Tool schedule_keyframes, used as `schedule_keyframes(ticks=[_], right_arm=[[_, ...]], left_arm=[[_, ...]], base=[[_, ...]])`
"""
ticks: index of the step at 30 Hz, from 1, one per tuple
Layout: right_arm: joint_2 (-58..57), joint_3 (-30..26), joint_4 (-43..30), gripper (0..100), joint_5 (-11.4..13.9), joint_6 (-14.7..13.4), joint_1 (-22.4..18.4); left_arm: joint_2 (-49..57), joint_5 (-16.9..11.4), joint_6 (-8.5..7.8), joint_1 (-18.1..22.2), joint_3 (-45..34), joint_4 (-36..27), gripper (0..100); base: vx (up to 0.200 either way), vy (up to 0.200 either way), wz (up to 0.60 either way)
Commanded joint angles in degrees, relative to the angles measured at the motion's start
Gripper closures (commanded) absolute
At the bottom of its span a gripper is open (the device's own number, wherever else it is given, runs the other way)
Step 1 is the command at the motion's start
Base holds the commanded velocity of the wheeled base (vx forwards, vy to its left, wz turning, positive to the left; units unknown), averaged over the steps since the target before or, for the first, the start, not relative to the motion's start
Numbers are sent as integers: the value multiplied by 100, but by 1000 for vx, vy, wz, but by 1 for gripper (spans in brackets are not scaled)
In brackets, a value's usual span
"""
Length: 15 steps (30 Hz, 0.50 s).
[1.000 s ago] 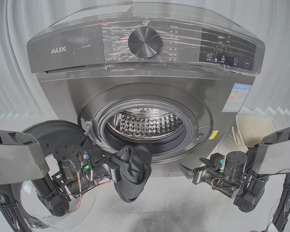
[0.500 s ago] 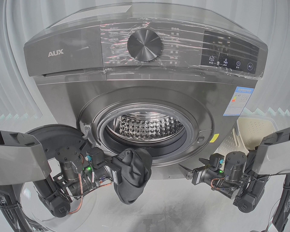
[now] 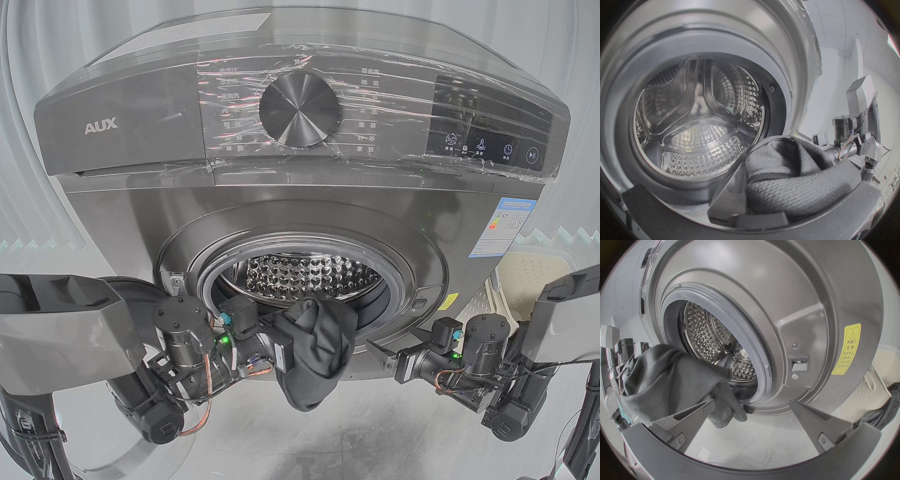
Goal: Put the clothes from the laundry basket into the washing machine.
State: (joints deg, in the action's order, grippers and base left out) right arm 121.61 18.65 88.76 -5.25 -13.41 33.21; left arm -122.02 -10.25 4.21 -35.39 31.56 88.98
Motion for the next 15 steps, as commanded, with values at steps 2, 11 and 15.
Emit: schedule_keyframes(ticks=[2,11,15], right_arm=[[3,-2,10,0,-2,-4,98],[-85,-11,1,0,-2,-4,309],[-85,-46,1,0,-2,-13,336]], left_arm=[[-762,-29,283,76,1010,-3,100],[-1439,67,441,41,2029,-65,100],[-1747,190,450,67,2530,-179,100]], base=[[0,0,0],[0,0,0],[0,0,0]])
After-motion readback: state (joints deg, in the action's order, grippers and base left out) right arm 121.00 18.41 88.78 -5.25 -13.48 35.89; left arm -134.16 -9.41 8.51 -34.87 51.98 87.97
